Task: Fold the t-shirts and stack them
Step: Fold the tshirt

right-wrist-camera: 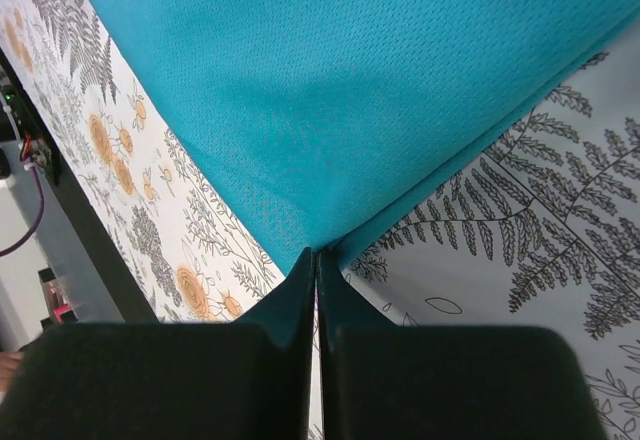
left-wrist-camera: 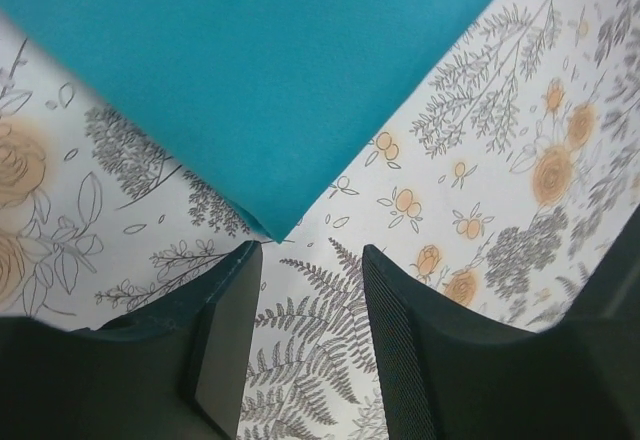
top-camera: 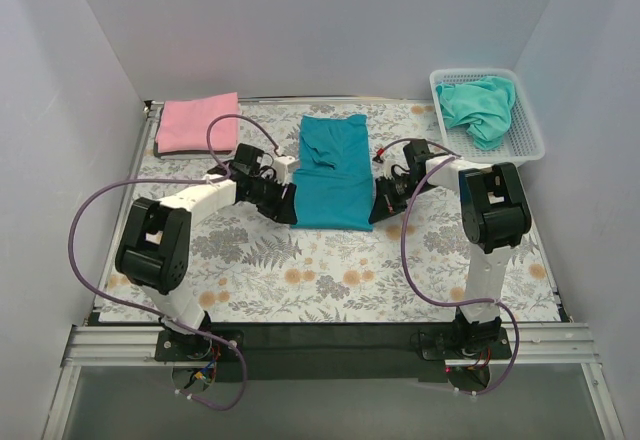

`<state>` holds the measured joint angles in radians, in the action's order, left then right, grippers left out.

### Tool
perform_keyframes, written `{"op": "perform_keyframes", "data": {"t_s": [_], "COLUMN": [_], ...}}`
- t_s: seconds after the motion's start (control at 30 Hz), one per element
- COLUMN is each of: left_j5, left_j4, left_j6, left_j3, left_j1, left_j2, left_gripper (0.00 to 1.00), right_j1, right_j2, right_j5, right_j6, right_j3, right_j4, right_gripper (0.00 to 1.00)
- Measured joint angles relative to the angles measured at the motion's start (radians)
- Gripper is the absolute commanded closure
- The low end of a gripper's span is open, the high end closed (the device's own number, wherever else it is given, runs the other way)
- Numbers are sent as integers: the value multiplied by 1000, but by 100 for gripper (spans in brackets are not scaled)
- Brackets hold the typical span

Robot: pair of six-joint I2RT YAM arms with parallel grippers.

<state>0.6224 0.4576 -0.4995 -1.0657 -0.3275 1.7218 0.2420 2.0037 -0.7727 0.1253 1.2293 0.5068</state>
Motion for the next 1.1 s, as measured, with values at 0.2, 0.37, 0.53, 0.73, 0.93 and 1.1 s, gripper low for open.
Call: {"op": "perform_keyframes", "data": {"t_s": [0.2,0.37,0.53,0.73,0.93,1.1], "left_j5": [-69,-119,-165,-200,-201,-191], "left_j4": [-85,-227,-383,-463,-464,-418], "left_j6": [167,331,475,568,591,551], "left_j3": [98,214,304,335,343,343], "left_j1": [-123,-222,-265,-271,-267,-235], "left_j2": [-119,-214,-235,-227,-212,-205], "left_gripper": [55,55,58,62,61,57], "right_j1": [-1,-14,-22,11,76,106], "right_j2": [0,-43,-68,-67,-60,-38], "right_j5": [8,34,32,45,90,155], "right_j6": [40,89,103,156,209,254], "right_j3": [19,33,168,217,191,124], "right_j4": [45,100,112,85,66,48], "right_gripper": [77,65,66,66,66,41]}}
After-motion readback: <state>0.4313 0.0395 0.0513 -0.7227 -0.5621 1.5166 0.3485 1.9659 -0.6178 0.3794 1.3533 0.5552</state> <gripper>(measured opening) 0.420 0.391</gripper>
